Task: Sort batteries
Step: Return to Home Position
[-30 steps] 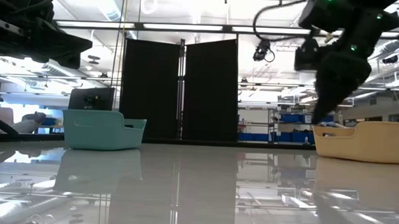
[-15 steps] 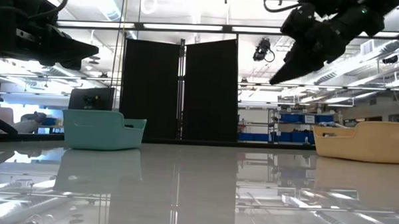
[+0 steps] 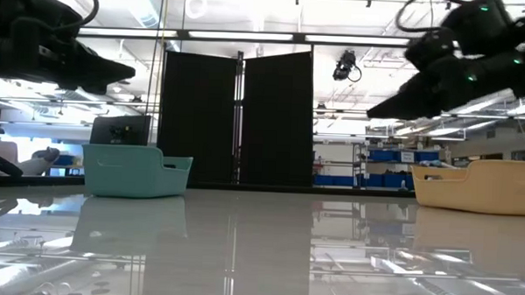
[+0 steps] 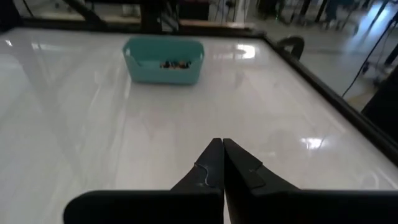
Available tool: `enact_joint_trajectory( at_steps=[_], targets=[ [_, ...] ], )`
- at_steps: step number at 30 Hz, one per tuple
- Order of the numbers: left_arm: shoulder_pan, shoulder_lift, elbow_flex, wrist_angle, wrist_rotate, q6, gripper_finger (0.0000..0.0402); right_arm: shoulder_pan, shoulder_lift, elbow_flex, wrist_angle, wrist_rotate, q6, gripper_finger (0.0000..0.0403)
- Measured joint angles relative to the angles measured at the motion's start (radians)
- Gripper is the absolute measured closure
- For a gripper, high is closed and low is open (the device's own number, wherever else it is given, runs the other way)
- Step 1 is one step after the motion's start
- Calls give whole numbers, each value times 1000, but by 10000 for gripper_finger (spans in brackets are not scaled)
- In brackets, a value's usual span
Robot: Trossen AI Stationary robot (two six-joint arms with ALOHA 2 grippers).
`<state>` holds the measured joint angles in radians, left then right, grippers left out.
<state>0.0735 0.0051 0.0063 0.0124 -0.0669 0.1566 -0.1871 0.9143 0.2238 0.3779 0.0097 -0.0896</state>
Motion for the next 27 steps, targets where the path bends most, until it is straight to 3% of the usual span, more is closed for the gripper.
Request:
enact_joint_trajectory(
  at_steps=[10, 19, 27],
  targets=[
    [49, -1, 0, 3, -28, 0, 396, 3, -247, -220, 169, 24, -11, 398],
    [60, -1, 0, 2, -33, -3, 396, 2, -456, -218, 2, 48, -36, 398],
    [60, -1, 0, 2, -35, -3, 396, -16, -757, -218, -296, 61, 7, 398]
  ],
)
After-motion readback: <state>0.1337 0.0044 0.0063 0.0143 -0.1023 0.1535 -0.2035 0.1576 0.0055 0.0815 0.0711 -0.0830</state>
